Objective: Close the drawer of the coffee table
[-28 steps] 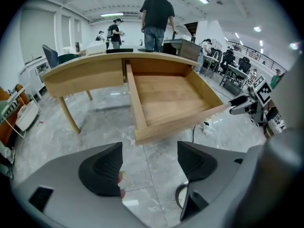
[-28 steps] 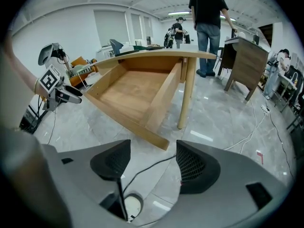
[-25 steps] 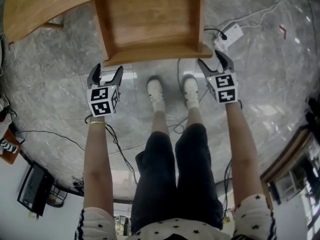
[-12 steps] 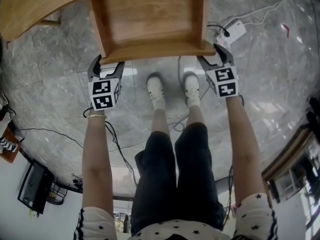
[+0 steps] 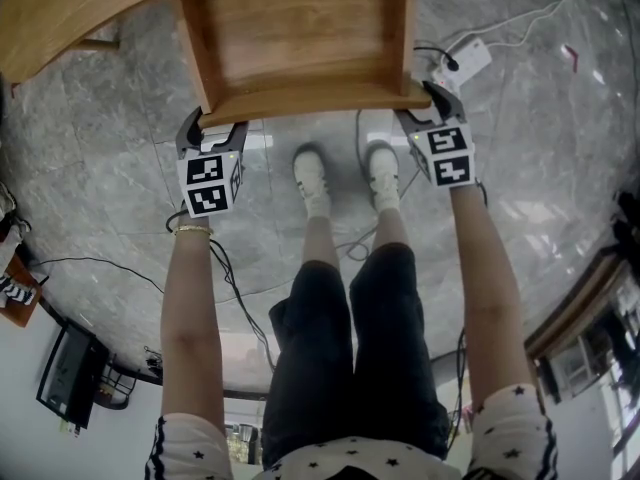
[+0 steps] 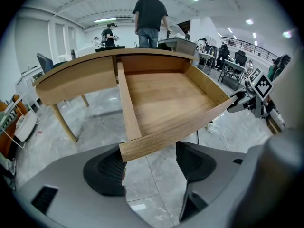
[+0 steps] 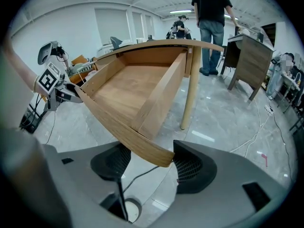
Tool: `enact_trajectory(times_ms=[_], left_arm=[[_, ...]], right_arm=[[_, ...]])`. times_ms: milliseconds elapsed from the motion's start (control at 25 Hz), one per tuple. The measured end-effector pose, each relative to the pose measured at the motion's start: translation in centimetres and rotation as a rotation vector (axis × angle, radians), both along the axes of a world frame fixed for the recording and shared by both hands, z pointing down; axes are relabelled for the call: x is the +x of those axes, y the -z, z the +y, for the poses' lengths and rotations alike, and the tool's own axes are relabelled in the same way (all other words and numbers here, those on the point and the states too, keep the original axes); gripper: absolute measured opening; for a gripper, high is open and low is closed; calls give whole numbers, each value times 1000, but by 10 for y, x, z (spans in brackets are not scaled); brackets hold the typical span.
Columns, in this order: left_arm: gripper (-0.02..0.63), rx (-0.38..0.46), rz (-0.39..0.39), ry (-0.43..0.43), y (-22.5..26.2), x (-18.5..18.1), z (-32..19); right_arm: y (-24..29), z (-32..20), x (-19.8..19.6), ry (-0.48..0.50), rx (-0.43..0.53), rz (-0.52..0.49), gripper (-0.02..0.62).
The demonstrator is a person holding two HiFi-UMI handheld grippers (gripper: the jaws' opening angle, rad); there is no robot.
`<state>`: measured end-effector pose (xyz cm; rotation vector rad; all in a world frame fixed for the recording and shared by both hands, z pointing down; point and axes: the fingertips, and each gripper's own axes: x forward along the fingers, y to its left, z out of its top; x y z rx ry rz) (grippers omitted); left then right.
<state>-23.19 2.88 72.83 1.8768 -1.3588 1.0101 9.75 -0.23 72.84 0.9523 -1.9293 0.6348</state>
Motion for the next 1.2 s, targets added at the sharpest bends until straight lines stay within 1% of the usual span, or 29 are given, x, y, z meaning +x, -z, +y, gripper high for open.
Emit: enact_trajectory(times_ms=[320,560,760,920,1200], left_arm=[[335,-20,8,11,-1,-2,1],[334,-36,6,15,2,-2,1],[334,-47,4,15,5,-2,1],[334,-54,6,13,10,-4,1],[334,-56,12,9,26,-3,-1]], right_arm=[[-2,0,2,-10,-10,19,288],[0,1,1,-19,-37,18,288],[3,1,0,-21,-38,17,287],[10,4,-3,-37,-69,16,287],[26,3,-3,-41,-83,14,287]])
